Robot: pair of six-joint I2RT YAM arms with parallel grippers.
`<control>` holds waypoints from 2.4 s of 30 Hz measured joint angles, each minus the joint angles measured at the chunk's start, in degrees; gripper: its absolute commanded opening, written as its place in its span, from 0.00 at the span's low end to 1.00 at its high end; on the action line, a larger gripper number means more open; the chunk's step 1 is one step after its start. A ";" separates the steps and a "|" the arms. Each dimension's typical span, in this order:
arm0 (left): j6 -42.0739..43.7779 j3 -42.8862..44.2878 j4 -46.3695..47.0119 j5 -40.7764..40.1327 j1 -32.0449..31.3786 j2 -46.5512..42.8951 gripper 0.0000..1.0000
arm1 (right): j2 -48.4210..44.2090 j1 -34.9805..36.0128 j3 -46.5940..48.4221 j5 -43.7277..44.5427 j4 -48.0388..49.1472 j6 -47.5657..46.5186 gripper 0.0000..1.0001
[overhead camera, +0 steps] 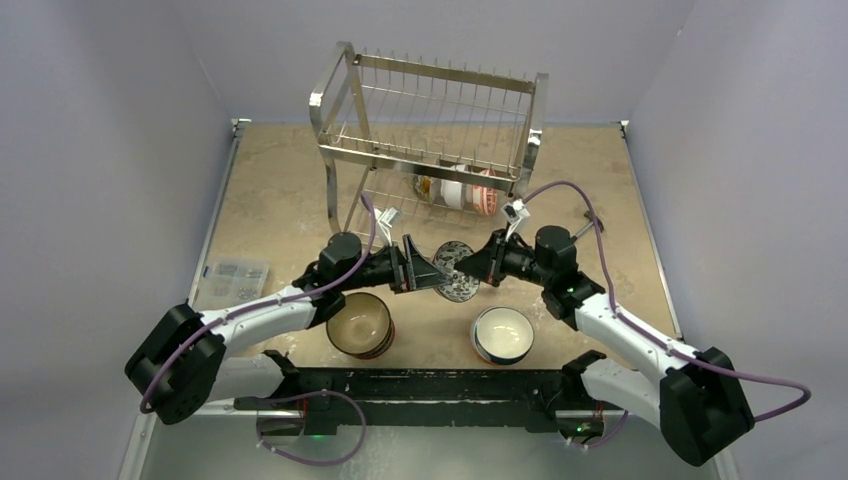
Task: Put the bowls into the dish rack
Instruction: Place the bowl in the dish rack.
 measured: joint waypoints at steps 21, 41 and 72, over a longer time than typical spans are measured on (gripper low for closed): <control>-2.12 0.31 4.26 -4.85 -0.66 1.81 0.61 | 0.72 0.00 0.02 -0.02 -0.22 0.11 0.00; -3.37 0.61 1.20 -4.66 -1.44 3.78 0.78 | -0.42 -0.07 0.02 1.55 -4.68 -0.42 0.00; -8.72 -3.89 4.94 -3.56 7.15 6.84 0.00 | -6.10 0.07 3.65 10.49 -11.15 0.02 0.88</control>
